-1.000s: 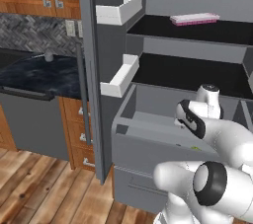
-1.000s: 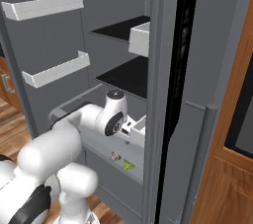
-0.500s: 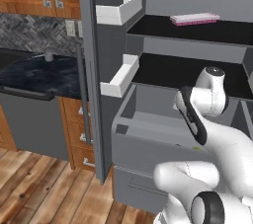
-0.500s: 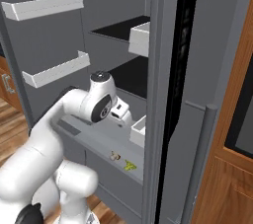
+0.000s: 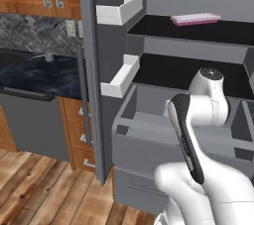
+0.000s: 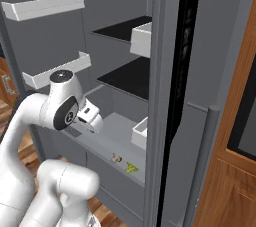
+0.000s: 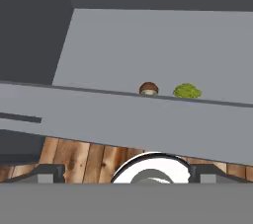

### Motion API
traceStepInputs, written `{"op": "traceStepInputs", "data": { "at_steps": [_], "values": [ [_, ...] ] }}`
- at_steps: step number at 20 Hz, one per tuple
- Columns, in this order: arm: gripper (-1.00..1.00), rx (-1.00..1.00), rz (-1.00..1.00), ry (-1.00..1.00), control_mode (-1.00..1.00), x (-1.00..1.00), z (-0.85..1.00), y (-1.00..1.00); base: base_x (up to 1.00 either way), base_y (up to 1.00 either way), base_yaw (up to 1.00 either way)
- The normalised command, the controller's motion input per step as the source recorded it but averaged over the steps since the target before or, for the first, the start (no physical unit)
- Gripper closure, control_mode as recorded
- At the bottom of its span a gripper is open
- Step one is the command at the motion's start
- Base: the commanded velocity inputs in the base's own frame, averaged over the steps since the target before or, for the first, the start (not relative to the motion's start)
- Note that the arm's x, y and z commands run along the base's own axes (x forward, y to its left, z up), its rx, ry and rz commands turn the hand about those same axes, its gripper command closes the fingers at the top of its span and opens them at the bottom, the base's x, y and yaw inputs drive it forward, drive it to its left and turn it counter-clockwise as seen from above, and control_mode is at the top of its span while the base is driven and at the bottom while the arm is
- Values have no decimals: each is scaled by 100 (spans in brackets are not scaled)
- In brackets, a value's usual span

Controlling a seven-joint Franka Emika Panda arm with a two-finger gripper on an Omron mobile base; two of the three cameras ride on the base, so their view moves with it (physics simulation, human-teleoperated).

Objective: Place the broccoli and mushroom inside the fridge drawer. Close the drawer after placing the vegetables.

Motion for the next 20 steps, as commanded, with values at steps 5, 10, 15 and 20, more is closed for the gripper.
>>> {"op": "traceStepInputs", "data": {
  "at_steps": [5,10,15,20],
  "values": [
    [-100,0,0,4,-100,-53,6,60,0,0,0],
    [-100,3,-2,20,-100,27,-27,16,0,0,0],
    [-100,5,0,17,-100,51,-53,6,0,0,0],
    [-100,7,0,9,-100,40,-56,2,0,0,0]
  ]
}}
